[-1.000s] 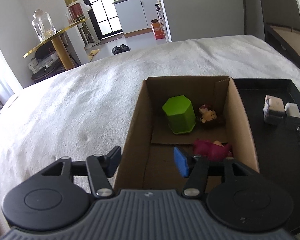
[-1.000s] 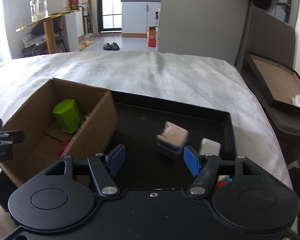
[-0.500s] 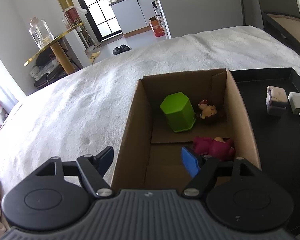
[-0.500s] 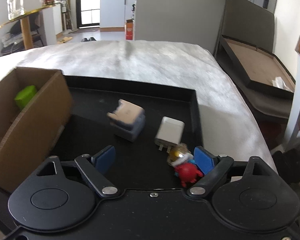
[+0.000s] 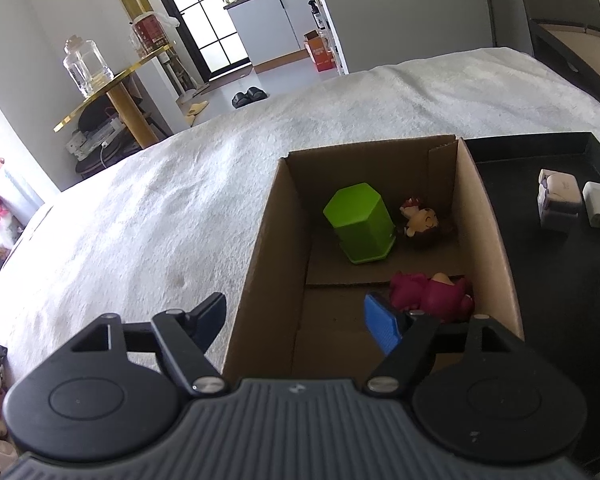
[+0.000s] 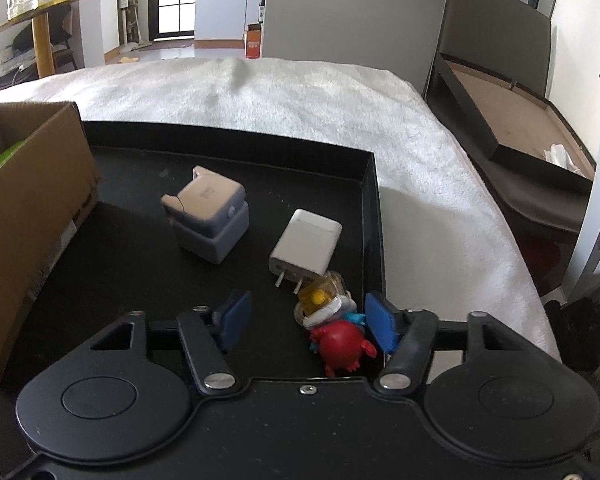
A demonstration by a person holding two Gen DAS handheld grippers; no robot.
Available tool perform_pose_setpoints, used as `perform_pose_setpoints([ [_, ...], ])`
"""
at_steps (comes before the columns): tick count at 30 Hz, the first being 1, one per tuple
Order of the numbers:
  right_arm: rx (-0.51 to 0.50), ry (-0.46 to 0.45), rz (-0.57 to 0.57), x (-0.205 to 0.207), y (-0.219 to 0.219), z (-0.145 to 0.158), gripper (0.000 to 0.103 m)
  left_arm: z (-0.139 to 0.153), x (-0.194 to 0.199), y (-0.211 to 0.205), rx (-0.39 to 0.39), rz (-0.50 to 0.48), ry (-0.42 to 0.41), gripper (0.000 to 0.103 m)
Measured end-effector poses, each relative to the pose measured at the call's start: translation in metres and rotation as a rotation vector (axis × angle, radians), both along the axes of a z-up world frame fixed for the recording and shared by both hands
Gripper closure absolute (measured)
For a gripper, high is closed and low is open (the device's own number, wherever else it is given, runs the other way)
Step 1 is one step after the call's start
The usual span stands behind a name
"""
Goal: Organize rigid objects
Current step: 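Move the right gripper back over the tray toward the red bird figure, then close the right gripper on the red bird figure and lift it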
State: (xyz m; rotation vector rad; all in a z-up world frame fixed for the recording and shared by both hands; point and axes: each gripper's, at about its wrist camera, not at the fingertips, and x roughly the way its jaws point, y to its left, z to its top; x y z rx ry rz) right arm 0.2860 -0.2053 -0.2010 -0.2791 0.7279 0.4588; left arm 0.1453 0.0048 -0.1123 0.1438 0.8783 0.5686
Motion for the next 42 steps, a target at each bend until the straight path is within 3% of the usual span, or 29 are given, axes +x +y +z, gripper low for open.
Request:
perform_pose_setpoints([
  [3,0.003,0.032,0.011,0.001,-0.001,-0.003,0.070,0.000,0.001,-0.002,0.005,0.000,0.001,0.028],
  [4,0.009,0.040,0.013,0.000,-0.002,-0.003,0.072,0.000,0.002,-0.002,0.006,-0.002,0.002,0.028],
  [16,-0.001,0.057,0.041,-0.014,0.000,-0.006,0.069,0.000,0.000,-0.002,0.002,-0.004,0.002,0.028],
  [19,-0.002,0.066,0.026,-0.014,0.000,-0.006,0.061,-0.001,0.000,0.000,-0.003,0.003,0.002,0.028],
  [21,-0.008,0.053,0.021,-0.016,0.000,-0.006,0.048,-0.001,0.000,0.001,-0.008,0.008,0.001,0.028],
  [23,-0.017,0.051,0.027,-0.018,0.001,-0.006,0.048,-0.002,0.000,0.001,-0.009,0.004,0.001,0.028],
  [26,-0.022,0.065,0.033,-0.018,0.002,-0.010,0.051,-0.001,-0.001,0.000,-0.005,-0.003,-0.002,0.028],
  [28,-0.032,0.080,0.040,-0.017,0.004,-0.011,0.070,0.000,-0.002,0.002,-0.009,0.003,-0.003,0.028],
  [42,0.019,0.021,0.066,-0.031,0.013,0.024,0.071,0.000,-0.010,0.011,-0.041,0.003,-0.021,0.028],
])
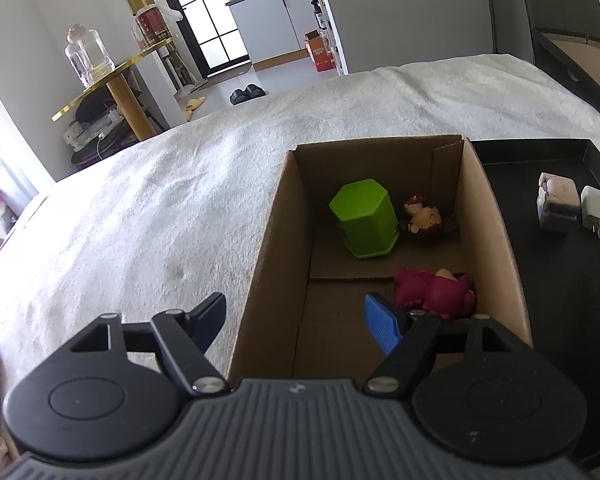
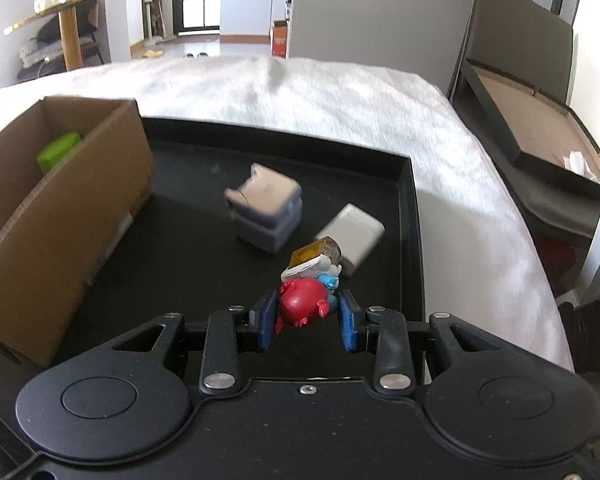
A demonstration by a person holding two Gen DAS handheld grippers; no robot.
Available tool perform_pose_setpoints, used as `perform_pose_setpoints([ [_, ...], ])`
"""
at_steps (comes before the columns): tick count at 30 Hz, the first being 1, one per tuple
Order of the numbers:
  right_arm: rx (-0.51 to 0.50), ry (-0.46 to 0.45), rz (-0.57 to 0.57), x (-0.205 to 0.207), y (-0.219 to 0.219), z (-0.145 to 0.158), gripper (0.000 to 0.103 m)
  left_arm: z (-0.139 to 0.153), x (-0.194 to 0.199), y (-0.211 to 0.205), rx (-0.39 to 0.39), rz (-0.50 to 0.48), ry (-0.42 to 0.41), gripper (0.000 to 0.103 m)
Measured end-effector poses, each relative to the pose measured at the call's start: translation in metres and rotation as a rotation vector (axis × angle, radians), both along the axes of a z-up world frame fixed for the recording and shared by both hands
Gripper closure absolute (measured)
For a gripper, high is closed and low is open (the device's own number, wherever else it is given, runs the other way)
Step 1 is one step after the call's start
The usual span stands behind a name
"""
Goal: Organize rigid objects
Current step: 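Close the right gripper on the red bird figure and lift it, then carry the red bird figure with the right gripper and release it into the box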
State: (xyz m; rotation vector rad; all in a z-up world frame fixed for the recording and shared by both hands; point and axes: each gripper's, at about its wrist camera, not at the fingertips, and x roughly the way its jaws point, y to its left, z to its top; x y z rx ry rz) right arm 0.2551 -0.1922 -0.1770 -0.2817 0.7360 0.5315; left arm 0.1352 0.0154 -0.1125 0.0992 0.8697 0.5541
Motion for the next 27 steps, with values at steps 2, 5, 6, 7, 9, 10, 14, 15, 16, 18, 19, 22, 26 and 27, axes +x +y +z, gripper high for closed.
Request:
perform_pose_setpoints([
  [2,0.015,-0.013,0.009,-0.003,0.003,0.007,0.071,0.000,-0.002,0.002,-0.005,0.000,-0.003,0.028],
  [5,0.039,-0.027,0.023,-0.006,0.010,0.018,0.071,-0.001,-0.003,0.005,-0.010,0.007,-0.007,0.028],
  [6,0.048,-0.029,0.027,-0.007,0.011,0.021,0.071,-0.001,-0.004,0.006,-0.013,0.011,-0.008,0.028],
  [7,0.059,-0.032,0.033,-0.008,0.013,0.024,0.071,-0.001,-0.005,0.007,-0.014,0.013,-0.009,0.028],
  [9,0.077,-0.044,0.050,-0.011,0.018,0.031,0.071,-0.002,-0.007,0.009,-0.013,0.018,-0.013,0.028],
  [10,0.087,-0.050,0.058,-0.012,0.021,0.034,0.071,-0.002,-0.008,0.010,-0.013,0.020,-0.017,0.028],
  [14,0.125,-0.062,0.078,-0.016,0.028,0.045,0.071,-0.005,-0.011,0.017,-0.040,0.031,-0.025,0.038],
  [15,0.134,-0.065,0.084,-0.017,0.030,0.048,0.071,-0.006,-0.012,0.017,-0.042,0.029,-0.024,0.042],
  [16,0.142,-0.069,0.088,-0.018,0.032,0.049,0.071,-0.007,-0.012,0.017,-0.043,0.026,-0.022,0.048],
  [18,0.156,-0.077,0.099,-0.019,0.037,0.053,0.071,-0.009,-0.012,0.019,-0.052,0.027,-0.018,0.059],
  [19,0.163,-0.081,0.104,-0.020,0.038,0.055,0.071,-0.009,-0.013,0.020,-0.057,0.030,-0.017,0.065],
  [22,0.179,-0.096,0.123,-0.023,0.046,0.061,0.071,-0.009,-0.015,0.021,-0.043,0.036,-0.021,0.074],
  [26,0.196,-0.111,0.147,-0.027,0.055,0.068,0.071,-0.009,-0.017,0.025,-0.042,0.043,-0.030,0.081],
  [27,0.198,-0.115,0.151,-0.028,0.058,0.069,0.071,-0.009,-0.017,0.026,-0.041,0.043,-0.031,0.082],
])
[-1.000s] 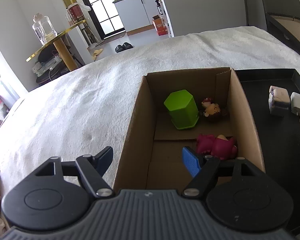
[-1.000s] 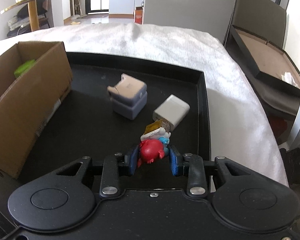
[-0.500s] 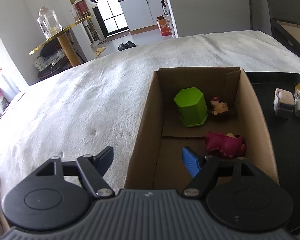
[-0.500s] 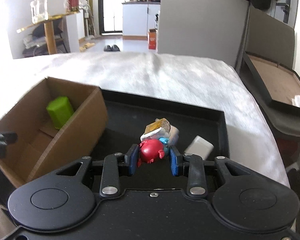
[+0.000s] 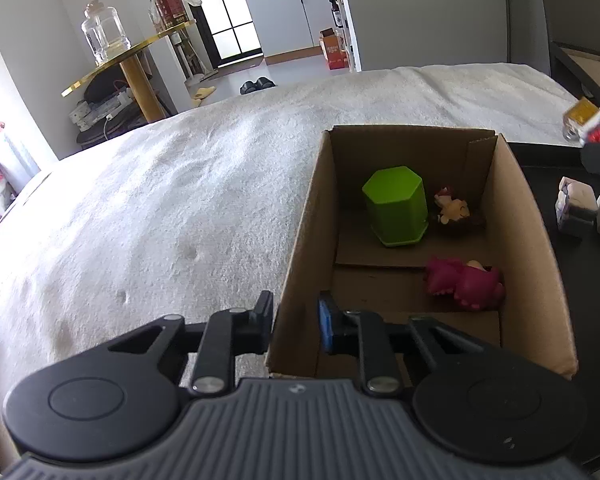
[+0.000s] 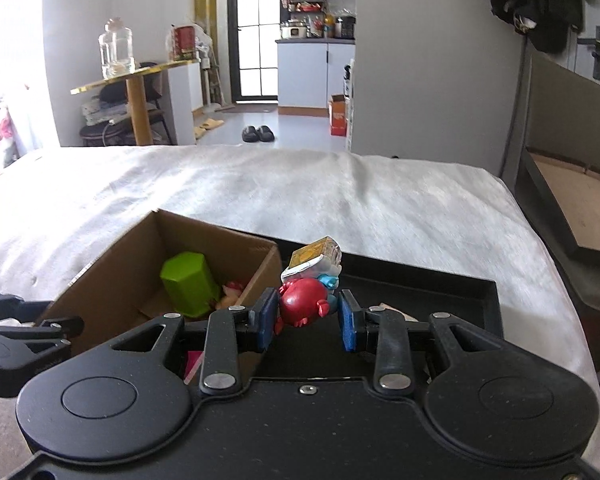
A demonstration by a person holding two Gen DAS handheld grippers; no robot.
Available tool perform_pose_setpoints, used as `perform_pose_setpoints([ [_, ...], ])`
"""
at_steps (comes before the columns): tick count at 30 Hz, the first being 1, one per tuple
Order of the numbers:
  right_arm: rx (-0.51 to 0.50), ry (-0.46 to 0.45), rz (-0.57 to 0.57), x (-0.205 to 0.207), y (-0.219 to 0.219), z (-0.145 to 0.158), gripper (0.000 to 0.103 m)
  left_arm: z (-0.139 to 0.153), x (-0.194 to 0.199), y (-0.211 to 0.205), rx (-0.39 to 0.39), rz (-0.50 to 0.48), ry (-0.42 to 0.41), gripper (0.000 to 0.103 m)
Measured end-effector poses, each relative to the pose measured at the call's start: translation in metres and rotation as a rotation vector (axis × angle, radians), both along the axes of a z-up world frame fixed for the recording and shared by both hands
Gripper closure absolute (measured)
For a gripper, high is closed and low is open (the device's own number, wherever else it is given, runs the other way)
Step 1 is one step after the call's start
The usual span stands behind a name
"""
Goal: Organize rigid objects
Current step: 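Carry the red bird figure with the right gripper and release it into the box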
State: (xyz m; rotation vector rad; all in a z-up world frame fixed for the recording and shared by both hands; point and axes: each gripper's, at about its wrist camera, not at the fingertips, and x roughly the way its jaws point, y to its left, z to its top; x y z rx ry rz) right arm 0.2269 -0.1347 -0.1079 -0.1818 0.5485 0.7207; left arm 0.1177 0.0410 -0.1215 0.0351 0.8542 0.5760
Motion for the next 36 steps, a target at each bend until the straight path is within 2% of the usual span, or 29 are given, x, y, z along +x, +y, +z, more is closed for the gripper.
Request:
perform_pose_setpoints([
  [9,0.027,-0.025,0.051,-0.010,0.021,0.010,0.071,-0.001,-0.004,0.005,-0.017,0.005,-0.010,0.087],
  [16,0.025,-0.033,0.095,-0.017,0.041,0.008,0.071,-0.001,-0.005,0.008,-0.032,0.002,-0.023,0.088],
  [28,-0.060,-0.039,0.123,-0.017,0.068,-0.013,0.071,-0.003,-0.006,0.012,-0.052,-0.003,-0.031,0.088],
  [34,-0.089,-0.058,0.084,-0.015,0.069,-0.014,0.065,-0.003,-0.005,0.012,-0.057,-0.002,-0.028,0.087],
  [36,-0.090,-0.058,0.073,-0.017,0.064,-0.012,0.058,-0.003,-0.004,0.012,-0.055,0.001,-0.024,0.087],
])
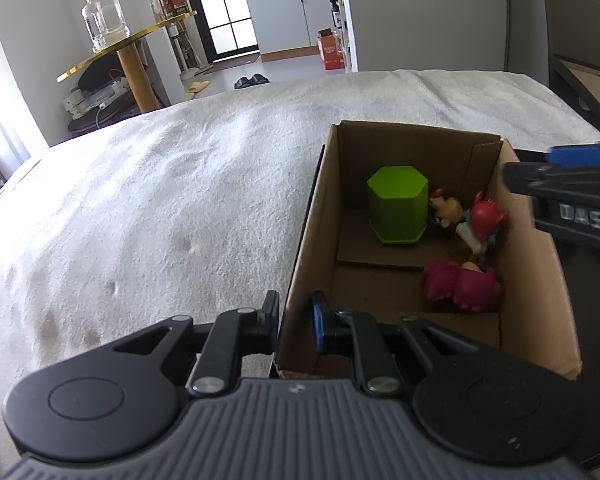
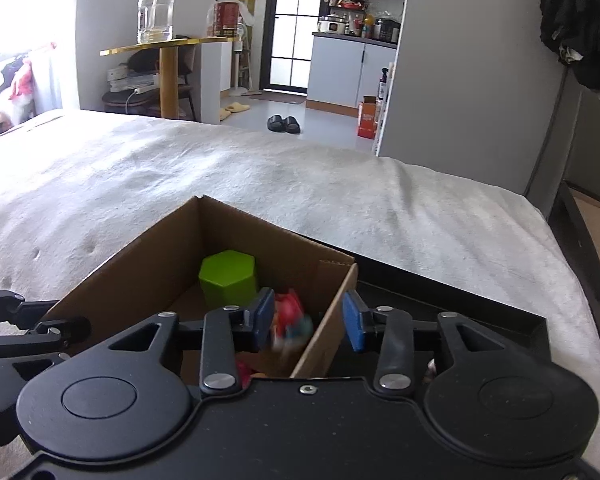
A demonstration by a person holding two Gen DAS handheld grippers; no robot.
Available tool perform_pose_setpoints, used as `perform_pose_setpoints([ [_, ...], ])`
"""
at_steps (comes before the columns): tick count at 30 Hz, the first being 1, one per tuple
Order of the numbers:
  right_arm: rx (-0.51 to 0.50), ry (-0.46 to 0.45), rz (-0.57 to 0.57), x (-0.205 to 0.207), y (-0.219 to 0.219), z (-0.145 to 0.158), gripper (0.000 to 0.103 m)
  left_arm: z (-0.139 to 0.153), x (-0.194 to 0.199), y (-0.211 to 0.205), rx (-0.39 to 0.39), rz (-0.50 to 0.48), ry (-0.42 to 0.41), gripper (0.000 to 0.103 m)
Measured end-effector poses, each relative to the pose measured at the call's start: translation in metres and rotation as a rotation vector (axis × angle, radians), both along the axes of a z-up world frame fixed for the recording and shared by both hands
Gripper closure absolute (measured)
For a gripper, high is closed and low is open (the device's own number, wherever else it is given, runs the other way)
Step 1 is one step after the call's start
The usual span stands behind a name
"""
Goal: Organize rigid objects
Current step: 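Carry the red bird figure with the right gripper and release it into the box, then move the right gripper to the white phone charger and close on it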
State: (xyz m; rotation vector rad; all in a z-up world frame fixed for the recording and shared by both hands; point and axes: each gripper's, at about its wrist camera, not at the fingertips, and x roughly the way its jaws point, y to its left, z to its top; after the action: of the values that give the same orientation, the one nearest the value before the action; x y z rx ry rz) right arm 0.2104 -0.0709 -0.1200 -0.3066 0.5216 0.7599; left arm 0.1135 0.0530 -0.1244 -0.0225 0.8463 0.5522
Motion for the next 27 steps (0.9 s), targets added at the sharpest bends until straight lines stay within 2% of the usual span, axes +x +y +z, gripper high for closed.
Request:
perform_pose_setpoints([
  [7,0.009,-0.004,-0.071,0.000,-0.031,0.002,0.040,0.007,0.001,-0.004,-0.007,0.004,-0.004,0.082],
  [9,0.004,-0.013,-0.082,0.000,-0.038,0.001,0.035,0.009,0.002,-0.004,-0.012,0.006,-0.008,0.078],
  [11,-0.002,-0.017,-0.095,0.001,-0.045,-0.001,0.035,0.011,0.003,-0.006,-0.010,0.006,-0.011,0.067],
  [12,-0.004,-0.013,-0.101,0.002,-0.048,-0.002,0.034,0.012,0.003,-0.007,-0.006,0.005,-0.010,0.064],
  [15,-0.005,0.002,-0.115,0.004,-0.058,-0.005,0.025,0.013,0.006,-0.013,0.007,-0.006,-0.008,0.056],
  [17,-0.002,0.007,-0.124,0.005,-0.064,-0.007,0.023,0.013,0.008,-0.016,0.013,-0.013,-0.004,0.049],
  [21,0.004,0.028,-0.141,0.008,-0.074,-0.012,0.016,0.011,0.013,-0.023,0.026,-0.022,0.014,0.044],
  [27,0.009,0.050,-0.164,0.014,-0.087,-0.019,0.010,0.010,0.020,-0.031,0.053,-0.034,0.034,0.038],
])
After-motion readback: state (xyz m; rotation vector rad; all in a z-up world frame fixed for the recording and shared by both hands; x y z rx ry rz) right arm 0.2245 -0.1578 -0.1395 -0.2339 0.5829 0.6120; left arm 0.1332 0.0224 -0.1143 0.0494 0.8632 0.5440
